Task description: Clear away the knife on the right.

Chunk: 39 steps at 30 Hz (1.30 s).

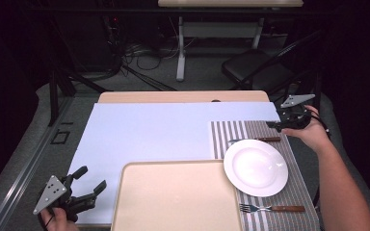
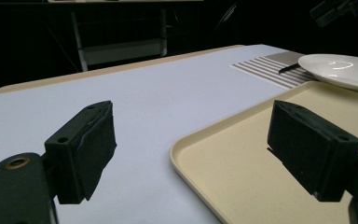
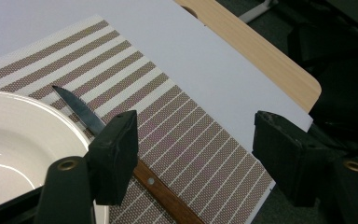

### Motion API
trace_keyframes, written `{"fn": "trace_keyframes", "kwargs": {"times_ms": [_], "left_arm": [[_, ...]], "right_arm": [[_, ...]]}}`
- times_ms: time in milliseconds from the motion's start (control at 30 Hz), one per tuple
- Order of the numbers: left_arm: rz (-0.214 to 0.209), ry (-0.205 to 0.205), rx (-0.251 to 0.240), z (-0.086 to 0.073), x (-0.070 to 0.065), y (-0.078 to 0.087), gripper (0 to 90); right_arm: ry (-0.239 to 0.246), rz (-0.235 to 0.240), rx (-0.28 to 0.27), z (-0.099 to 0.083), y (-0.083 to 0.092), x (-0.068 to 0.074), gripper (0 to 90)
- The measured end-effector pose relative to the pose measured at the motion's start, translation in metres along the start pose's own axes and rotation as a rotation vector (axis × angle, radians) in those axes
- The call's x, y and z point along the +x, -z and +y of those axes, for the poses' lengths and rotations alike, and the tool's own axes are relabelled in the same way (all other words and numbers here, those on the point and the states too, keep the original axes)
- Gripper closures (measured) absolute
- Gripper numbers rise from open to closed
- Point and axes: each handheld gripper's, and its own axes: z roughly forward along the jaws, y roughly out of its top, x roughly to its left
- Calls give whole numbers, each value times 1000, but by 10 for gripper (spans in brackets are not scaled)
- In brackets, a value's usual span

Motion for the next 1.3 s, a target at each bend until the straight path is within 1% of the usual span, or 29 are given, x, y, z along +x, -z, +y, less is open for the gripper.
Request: {"fn": "trace_keyframes", "kwargs": {"times_ms": [67, 267, 333, 433, 567, 667, 800, 867, 933, 1033, 1067, 1100, 1133, 1167, 1200, 1267, 1300], "left_arm": [[1, -4, 4, 0, 0, -1, 154], [3, -4, 9, 0, 0, -1, 154], [2, -3, 8, -1, 0, -1, 154], [1, -4, 9, 0, 0, -1, 154], [-1, -6, 11, -1, 0, -2, 155], [-4, -8, 12, -1, 0, -2, 155], [-5, -7, 13, 0, 0, -2, 154], [-4, -8, 14, 0, 0, -2, 154], [-7, -7, 12, 0, -1, -2, 154], [-9, -9, 14, 0, -1, -3, 154], [-10, -8, 14, 0, -1, -3, 154], [-11, -9, 14, 0, -1, -3, 154], [-11, -9, 14, 0, -1, -3, 154], [-11, -11, 14, 0, -1, -3, 154], [-12, -12, 15, 0, -1, -3, 155], [-13, -11, 16, 0, -2, -4, 154], [-14, -13, 17, 0, -2, -4, 154]], "right_arm": [[-15, 0, 9, 3, -6, -1, 309], [-15, -1, 20, 9, -13, -3, 308], [-9, 2, 21, 13, -15, -3, 308], [-8, 8, 21, 14, -17, -3, 308], [1, 9, 43, 14, -23, -3, 300], [3, 10, 47, 14, -24, -2, 296], [27, 15, 60, 13, -26, -2, 295], [40, 14, 82, 11, -27, -1, 295], [47, 16, 89, 11, -27, -1, 295], [82, 23, 126, 9, -28, 1, 308], [82, 23, 126, 9, -28, 1, 308], [110, 35, 152, 7, -29, 3, 324], [126, 35, 161, 7, -29, 4, 325], [126, 35, 161, 7, -29, 4, 325], [150, 35, 177, 5, -30, 5, 325], [170, 28, 194, 4, -31, 5, 325], [170, 28, 194, 4, -31, 5, 325]]}}
